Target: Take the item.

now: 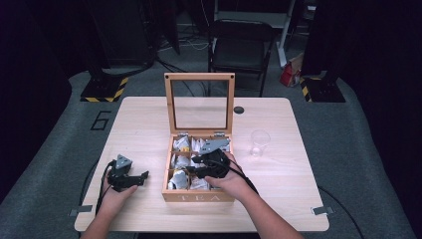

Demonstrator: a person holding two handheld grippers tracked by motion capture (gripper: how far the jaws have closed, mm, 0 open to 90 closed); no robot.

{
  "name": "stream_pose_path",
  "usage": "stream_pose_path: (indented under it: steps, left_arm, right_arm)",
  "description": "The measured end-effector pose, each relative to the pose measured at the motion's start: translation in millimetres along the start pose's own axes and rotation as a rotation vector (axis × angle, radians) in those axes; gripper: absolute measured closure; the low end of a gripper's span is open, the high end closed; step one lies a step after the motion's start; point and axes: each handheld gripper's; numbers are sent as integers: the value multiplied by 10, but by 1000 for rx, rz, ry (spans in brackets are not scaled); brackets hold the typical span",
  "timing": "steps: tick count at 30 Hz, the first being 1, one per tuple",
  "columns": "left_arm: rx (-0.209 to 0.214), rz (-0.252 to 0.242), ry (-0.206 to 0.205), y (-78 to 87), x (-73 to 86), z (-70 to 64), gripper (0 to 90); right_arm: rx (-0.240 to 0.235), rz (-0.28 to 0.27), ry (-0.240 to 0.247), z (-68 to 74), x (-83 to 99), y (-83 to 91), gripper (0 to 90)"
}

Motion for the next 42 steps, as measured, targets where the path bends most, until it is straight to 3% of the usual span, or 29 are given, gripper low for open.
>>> stream_pose_path:
  steps: [3, 12, 42]
  left_arm:
    - [0, 0, 0, 0, 0, 0, 178]
    - [0, 0, 0, 0, 0, 0, 178]
    - [-1, -10, 1, -6, 4, -1, 178]
  right_arm:
    - [-10, 3, -9, -3, -8, -34, 577]
    - [-42, 14, 26, -6, -50, -141, 588]
    - [-120, 57, 22, 37, -136, -482, 624]
Point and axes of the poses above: each handheld gripper's, and its own axes: y roughly backward along the jaws, x roughly out of its underside, z roughly to its left, and after that the axes turned 4 degrees about y, right-handed
